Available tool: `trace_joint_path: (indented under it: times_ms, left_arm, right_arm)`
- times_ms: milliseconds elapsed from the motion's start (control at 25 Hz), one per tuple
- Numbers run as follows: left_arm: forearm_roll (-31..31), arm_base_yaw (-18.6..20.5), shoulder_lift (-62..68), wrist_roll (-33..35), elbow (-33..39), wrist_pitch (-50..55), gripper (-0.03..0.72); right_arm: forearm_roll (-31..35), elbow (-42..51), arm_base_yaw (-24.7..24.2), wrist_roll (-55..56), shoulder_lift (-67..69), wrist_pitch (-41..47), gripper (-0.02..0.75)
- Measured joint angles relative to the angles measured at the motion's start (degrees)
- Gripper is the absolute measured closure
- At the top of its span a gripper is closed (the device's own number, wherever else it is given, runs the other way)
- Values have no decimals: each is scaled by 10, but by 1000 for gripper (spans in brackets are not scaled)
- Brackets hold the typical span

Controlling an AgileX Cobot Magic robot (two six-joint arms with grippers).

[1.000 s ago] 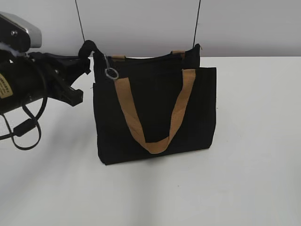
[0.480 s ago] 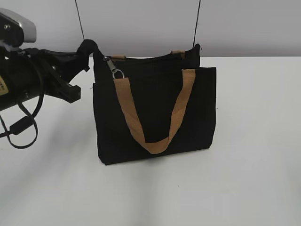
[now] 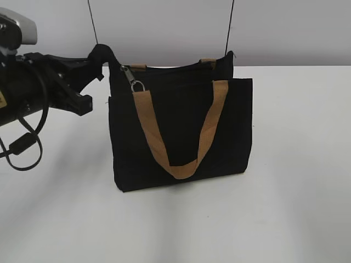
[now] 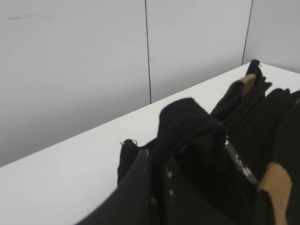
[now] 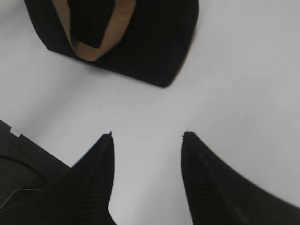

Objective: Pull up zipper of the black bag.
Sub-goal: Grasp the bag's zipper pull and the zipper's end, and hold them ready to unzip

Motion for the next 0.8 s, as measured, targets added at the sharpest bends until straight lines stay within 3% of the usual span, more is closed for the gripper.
trace_joint_path:
  times_ms: [320,800]
  left_arm:
    - [0,0,-5,-8,0,-21,695]
    - [1,0,-5,-27,0,-27,695]
  right_arm:
    - [100,-89,86,-142,231,-74,372]
    - [108,-289,264,-188,520,-153,372]
